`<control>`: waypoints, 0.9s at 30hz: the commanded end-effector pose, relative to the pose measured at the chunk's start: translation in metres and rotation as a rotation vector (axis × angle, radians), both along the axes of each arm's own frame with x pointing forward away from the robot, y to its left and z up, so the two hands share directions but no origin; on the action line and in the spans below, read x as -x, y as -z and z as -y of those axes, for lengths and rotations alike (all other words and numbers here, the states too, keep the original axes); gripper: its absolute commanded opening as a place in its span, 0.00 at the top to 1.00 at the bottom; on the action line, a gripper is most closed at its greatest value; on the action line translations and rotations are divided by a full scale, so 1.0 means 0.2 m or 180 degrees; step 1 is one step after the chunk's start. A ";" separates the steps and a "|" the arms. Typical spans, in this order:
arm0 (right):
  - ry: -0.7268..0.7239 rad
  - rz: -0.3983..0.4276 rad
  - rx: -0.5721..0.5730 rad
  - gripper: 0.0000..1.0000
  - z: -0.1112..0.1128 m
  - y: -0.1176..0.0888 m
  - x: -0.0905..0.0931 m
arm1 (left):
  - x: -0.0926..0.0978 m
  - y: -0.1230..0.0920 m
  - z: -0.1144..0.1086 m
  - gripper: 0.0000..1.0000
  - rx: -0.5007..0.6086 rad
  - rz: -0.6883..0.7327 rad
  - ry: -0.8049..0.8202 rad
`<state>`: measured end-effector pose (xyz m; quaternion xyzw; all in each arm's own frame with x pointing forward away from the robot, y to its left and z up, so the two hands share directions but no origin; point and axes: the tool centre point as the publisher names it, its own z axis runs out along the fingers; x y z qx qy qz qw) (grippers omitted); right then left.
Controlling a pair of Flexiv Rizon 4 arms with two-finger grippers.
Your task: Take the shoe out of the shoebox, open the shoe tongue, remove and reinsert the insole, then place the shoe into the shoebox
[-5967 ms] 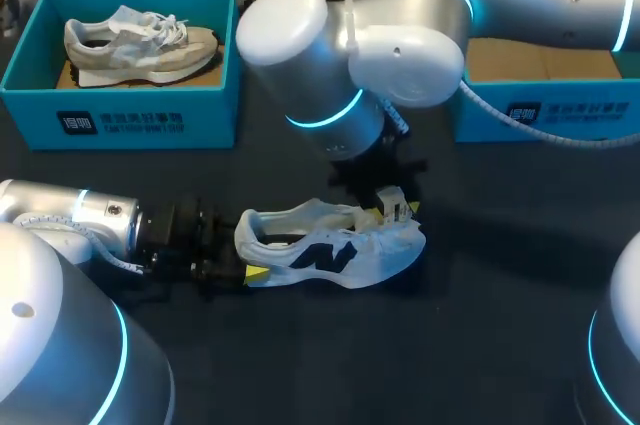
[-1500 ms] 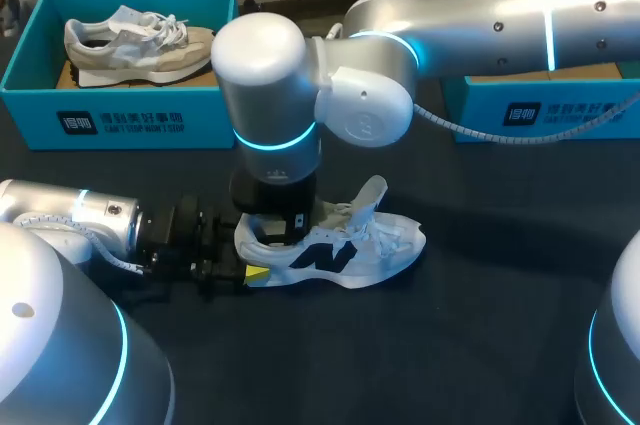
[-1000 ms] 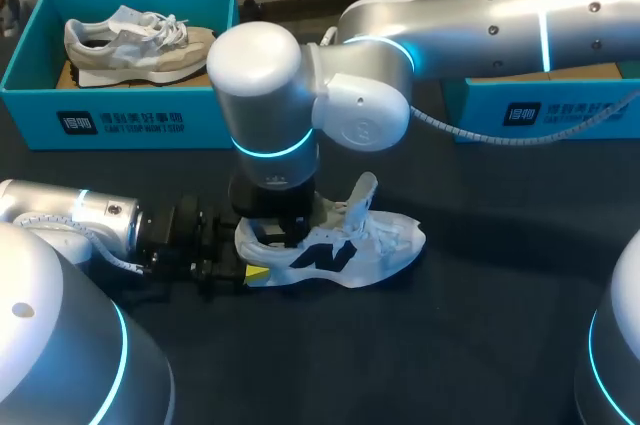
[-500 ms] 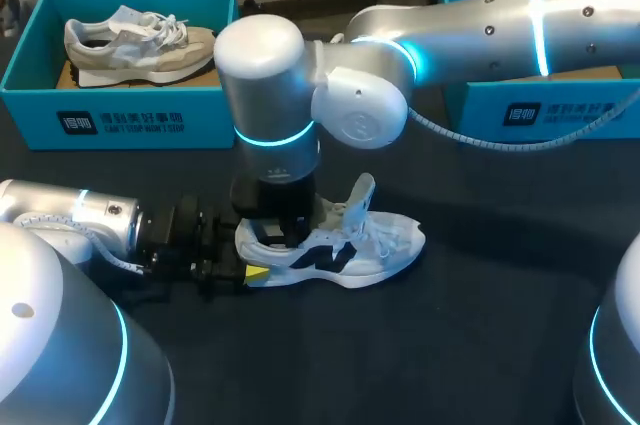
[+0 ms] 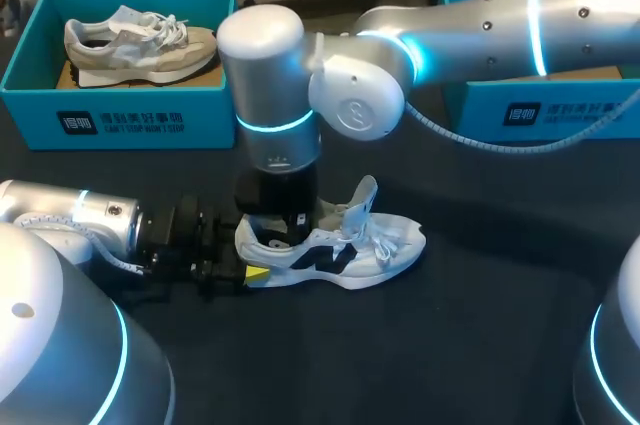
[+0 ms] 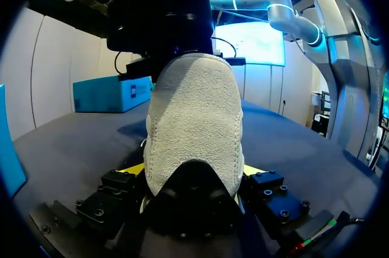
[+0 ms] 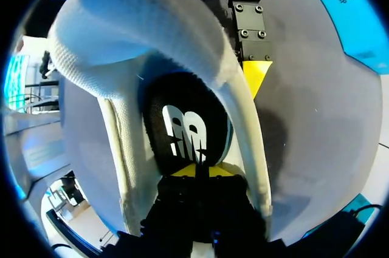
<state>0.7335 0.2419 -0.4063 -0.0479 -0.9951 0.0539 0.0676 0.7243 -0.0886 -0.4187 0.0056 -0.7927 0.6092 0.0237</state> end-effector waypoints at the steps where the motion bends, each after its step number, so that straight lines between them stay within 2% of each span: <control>1: 0.0007 -0.0012 0.0022 1.00 0.02 0.25 0.05 | 0.00 0.01 0.00 1.00 0.0000 0.0001 -0.0013; 15: -0.0140 -0.0262 -0.0010 1.00 0.04 0.07 0.09 | 0.00 0.01 0.00 1.00 0.0000 0.0001 -0.0013; 27: -0.0150 -0.0178 0.0004 1.00 0.07 -0.07 0.09 | 0.00 0.01 0.00 1.00 0.0000 0.0001 -0.0013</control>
